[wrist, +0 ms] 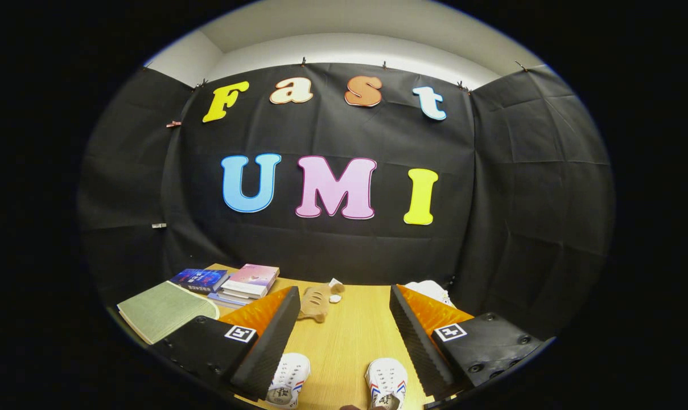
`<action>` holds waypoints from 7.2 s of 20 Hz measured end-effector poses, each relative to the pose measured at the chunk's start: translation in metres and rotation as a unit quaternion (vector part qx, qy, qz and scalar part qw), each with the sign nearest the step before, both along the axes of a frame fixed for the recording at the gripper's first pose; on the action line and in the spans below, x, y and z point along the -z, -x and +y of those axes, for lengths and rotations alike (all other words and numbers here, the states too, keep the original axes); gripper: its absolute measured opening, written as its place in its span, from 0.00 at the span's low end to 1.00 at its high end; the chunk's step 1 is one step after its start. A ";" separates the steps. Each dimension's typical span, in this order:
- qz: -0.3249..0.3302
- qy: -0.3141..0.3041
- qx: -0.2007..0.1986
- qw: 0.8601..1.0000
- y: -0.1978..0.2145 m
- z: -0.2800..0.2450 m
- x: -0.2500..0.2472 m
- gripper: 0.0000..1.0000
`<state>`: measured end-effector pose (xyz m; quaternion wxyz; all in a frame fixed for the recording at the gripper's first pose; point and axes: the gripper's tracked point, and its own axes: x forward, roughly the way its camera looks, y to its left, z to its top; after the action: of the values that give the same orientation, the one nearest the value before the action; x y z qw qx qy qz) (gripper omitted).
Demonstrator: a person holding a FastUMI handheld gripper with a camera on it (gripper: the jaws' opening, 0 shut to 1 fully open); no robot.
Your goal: Open the storage box then place both shoes into the box .Put the left shoe in first, then the right shoe, with the right side of both shoes facing outward in a uniform manner.
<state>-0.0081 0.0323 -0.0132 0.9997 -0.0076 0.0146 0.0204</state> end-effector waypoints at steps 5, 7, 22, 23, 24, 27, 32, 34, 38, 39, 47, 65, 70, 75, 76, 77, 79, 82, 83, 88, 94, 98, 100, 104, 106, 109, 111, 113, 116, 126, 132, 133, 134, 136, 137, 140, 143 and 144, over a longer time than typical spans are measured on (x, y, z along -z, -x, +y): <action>0.045 -0.018 -0.032 0.998 -0.003 0.027 0.027 0.97; 0.076 -0.046 -0.074 0.993 0.000 0.056 0.043 0.98; 0.361 -0.273 -0.371 0.811 0.089 0.264 0.161 0.98; 0.377 -0.281 -0.382 0.796 0.094 0.271 0.167 0.98; 0.390 -0.291 -0.390 0.782 0.096 0.278 0.171 0.98; 0.423 -0.330 -0.412 0.737 0.099 0.294 0.178 0.98; 0.473 -0.412 -0.420 0.656 0.094 0.320 0.179 0.96; 0.485 -0.424 -0.414 0.643 0.092 0.324 0.184 0.88; 0.499 -0.448 -0.428 0.606 0.098 0.321 0.175 0.50; 0.503 -0.450 -0.417 0.609 0.096 0.316 0.176 0.49; 0.508 -0.466 -0.416 0.592 0.102 0.326 0.168 0.05; 0.476 -0.383 -0.479 0.630 0.095 0.407 0.040 0.06; 0.471 -0.362 -0.503 0.627 0.100 0.475 0.017 0.06; 0.487 -0.346 -0.501 0.626 0.103 0.546 0.020 0.06; 0.490 -0.344 -0.499 0.626 0.104 0.560 0.023 0.06; 0.494 -0.340 -0.497 0.627 0.104 0.571 0.026 0.07; 0.496 -0.331 -0.496 0.632 0.107 0.591 0.034 0.09; 0.502 -0.306 -0.481 0.651 0.102 0.601 0.053 0.16; 0.499 -0.294 -0.474 0.664 0.098 0.599 0.060 0.26; 0.466 -0.235 -0.462 0.718 0.089 0.552 0.076 0.82; 0.364 -0.206 -0.407 0.812 0.048 0.429 0.055 0.98; 0.305 -0.149 -0.357 0.870 0.035 0.340 0.056 0.98; 0.280 -0.114 -0.326 0.896 0.031 0.288 0.060 0.98; 0.258 -0.041 -0.241 0.935 0.025 0.194 0.089 0.98; 0.266 -0.013 -0.203 0.942 0.024 0.150 0.116 0.98; 0.299 0.018 -0.151 0.942 0.027 0.088 0.167 0.99; 0.335 0.018 -0.137 0.932 0.035 0.067 0.203 0.99; 0.372 0.013 -0.136 0.918 0.047 0.063 0.236 0.99; 0.401 0.026 -0.139 0.905 0.049 0.065 0.280 0.99; 0.455 0.038 -0.165 0.874 0.020 0.088 0.344 0.94; 0.480 -0.026 -0.178 0.858 0.026 0.101 0.345 0.42; 0.486 -0.026 -0.181 0.855 0.027 0.100 0.348 0.42; 0.487 -0.028 -0.181 0.854 0.027 0.100 0.346 0.39; 0.491 -0.049 -0.167 0.854 0.024 0.097 0.346 0.29; 0.494 -0.067 -0.154 0.853 0.023 0.095 0.345 0.18; 0.493 -0.073 -0.141 0.856 0.023 0.095 0.344 0.08; 0.479 -0.069 -0.129 0.866 0.022 0.093 0.338 0.05; 0.475 -0.068 -0.127 0.868 0.022 0.093 0.337 0.05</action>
<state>-0.0300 0.1256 -0.3507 0.8585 0.0694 0.4856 0.1494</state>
